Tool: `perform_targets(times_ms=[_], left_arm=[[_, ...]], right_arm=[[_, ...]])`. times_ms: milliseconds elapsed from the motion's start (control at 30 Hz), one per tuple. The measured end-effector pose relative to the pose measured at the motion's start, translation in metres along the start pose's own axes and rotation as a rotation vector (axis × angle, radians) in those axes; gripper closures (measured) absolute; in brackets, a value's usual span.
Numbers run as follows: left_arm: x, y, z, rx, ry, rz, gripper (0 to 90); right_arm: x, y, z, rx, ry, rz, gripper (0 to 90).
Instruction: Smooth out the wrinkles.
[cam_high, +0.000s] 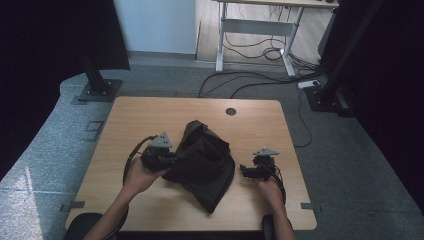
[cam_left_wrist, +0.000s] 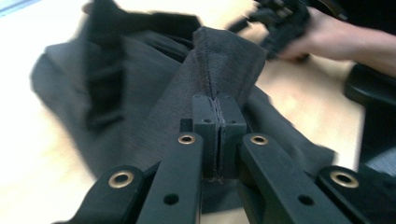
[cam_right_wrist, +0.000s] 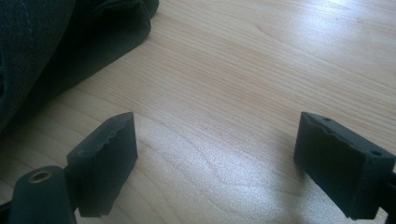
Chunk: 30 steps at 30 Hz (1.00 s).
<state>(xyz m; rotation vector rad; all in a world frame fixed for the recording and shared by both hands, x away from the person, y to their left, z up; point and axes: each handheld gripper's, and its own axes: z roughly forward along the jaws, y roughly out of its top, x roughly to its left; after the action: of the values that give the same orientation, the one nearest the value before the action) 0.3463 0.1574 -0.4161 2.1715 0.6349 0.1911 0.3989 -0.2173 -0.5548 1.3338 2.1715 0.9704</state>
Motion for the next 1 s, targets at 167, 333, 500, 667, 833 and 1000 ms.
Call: perform_targets(times_ms=[167, 333, 500, 667, 833, 1000], left_arm=[[-0.025, -0.023, 0.008, 0.06, -0.072, 0.037, 87.6], [-0.03, -0.032, -0.001, 0.048, -0.04, 0.081, 61.9], [-0.01, -0.021, -0.02, -0.037, 0.007, 0.049, 46.3], [0.023, -0.006, -0.004, -0.061, 0.082, -0.007, 32.8], [0.048, 0.004, 0.044, -0.005, 0.167, -0.041, 22.5], [0.052, -0.002, 0.075, 0.059, 0.188, -0.058, 18.8]], right_arm=[[0.0, 0.0, 0.0, 0.0, -0.001, 0.0, 12.9], [0.0, 0.0, 0.0, -0.001, -0.002, 0.0, 13.0], [0.0, 0.0, 0.0, -0.001, -0.003, 0.0, 12.9], [0.0, 0.0, 0.0, 0.0, -0.003, -0.001, 12.7], [0.0, 0.0, 0.0, -0.001, -0.002, -0.003, 12.6], [0.0, 0.0, 0.0, 0.0, -0.001, -0.001, 12.6]])
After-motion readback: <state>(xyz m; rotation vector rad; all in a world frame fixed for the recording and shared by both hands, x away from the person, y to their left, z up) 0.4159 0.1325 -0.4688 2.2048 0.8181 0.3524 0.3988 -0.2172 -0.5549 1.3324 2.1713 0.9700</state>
